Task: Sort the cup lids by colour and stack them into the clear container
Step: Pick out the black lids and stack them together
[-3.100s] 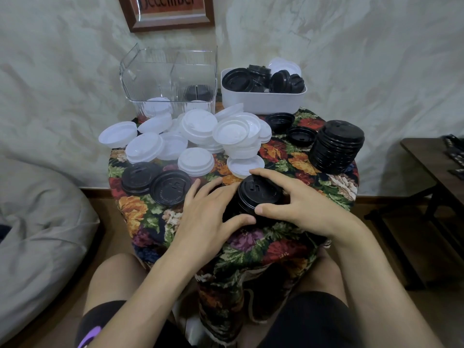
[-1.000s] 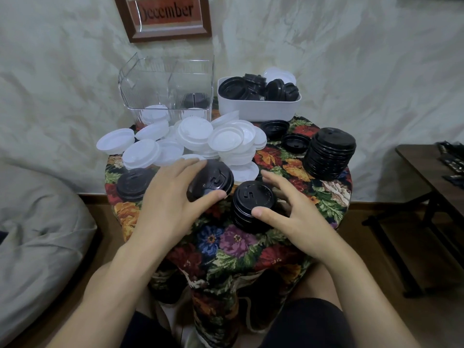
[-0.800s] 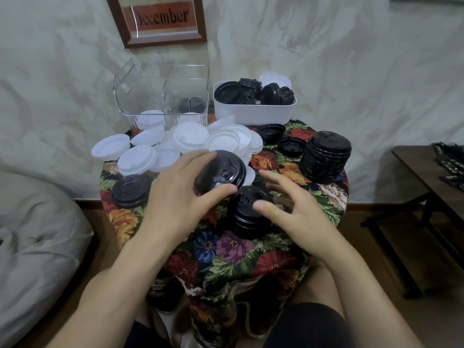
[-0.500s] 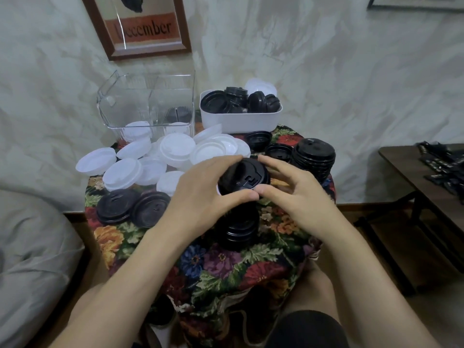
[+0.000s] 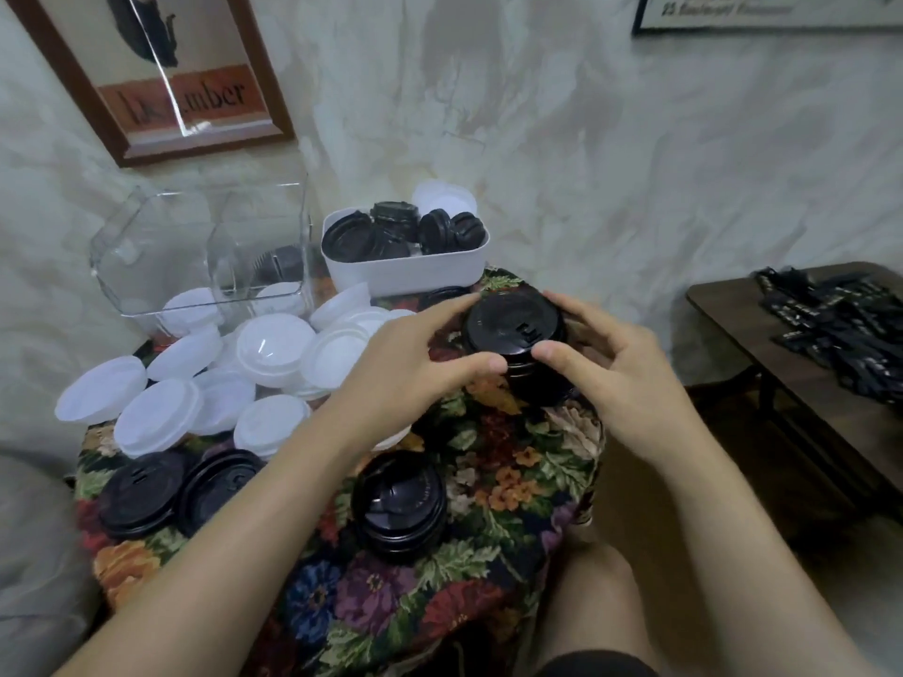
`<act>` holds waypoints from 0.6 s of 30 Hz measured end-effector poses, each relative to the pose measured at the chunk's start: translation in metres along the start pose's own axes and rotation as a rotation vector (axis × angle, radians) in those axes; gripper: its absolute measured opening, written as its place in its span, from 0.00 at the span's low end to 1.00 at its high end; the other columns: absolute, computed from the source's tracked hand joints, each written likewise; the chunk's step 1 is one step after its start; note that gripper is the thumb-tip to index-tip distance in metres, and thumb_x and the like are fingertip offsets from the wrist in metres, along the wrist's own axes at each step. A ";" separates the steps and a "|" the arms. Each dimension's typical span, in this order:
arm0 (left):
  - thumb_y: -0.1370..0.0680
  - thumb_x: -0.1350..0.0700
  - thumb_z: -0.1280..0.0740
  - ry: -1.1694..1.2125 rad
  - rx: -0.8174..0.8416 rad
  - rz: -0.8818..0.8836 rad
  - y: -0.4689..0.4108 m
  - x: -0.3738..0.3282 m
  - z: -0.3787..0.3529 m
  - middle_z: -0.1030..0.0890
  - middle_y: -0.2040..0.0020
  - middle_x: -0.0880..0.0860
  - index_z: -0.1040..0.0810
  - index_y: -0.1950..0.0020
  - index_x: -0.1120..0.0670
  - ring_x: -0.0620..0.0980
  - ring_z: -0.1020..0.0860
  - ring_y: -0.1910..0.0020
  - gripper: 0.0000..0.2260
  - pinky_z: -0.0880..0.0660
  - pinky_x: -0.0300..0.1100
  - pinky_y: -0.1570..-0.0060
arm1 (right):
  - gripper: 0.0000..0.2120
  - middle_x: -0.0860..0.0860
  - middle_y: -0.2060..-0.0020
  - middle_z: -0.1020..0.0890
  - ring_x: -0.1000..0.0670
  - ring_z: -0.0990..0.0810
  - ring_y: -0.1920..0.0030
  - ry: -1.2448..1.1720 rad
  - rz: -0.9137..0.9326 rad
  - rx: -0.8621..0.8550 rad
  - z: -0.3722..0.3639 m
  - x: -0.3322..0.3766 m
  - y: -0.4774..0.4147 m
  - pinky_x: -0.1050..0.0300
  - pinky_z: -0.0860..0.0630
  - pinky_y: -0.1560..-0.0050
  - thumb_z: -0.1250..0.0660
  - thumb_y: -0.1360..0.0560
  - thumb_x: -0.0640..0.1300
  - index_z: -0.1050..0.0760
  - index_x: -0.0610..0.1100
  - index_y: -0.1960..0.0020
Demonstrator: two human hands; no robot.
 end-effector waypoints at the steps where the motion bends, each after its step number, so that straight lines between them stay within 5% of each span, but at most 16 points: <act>1: 0.30 0.33 0.27 0.004 0.017 -0.018 -0.011 -0.002 -0.004 0.19 0.35 0.37 0.26 0.27 0.39 0.36 0.24 0.34 0.32 0.26 0.48 0.31 | 0.29 0.61 0.35 0.20 0.64 0.23 0.34 0.011 -0.007 -0.008 0.007 -0.002 -0.004 0.60 0.26 0.31 0.28 0.25 0.53 0.27 0.53 0.25; 8: 0.29 0.31 0.30 -0.056 0.161 -0.019 -0.073 0.006 -0.039 0.20 0.35 0.36 0.26 0.27 0.38 0.38 0.23 0.34 0.31 0.26 0.50 0.31 | 0.31 0.58 0.28 0.26 0.59 0.29 0.28 0.124 -0.100 -0.100 0.032 -0.032 -0.028 0.53 0.31 0.26 0.26 0.23 0.53 0.31 0.52 0.22; 18: 0.36 0.29 0.27 0.028 0.207 0.126 -0.079 0.039 -0.064 0.20 0.31 0.43 0.27 0.25 0.41 0.43 0.23 0.32 0.41 0.27 0.51 0.30 | 0.30 0.58 0.31 0.25 0.59 0.29 0.31 0.096 -0.183 -0.056 0.025 -0.064 -0.031 0.61 0.30 0.33 0.28 0.22 0.51 0.31 0.50 0.22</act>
Point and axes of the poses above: each hand's wrist, its own y-axis away from the middle knuckle, its own z-axis out of the back of the hand, x = y × z, the point moved 4 cm from there along -y, towards the middle knuckle
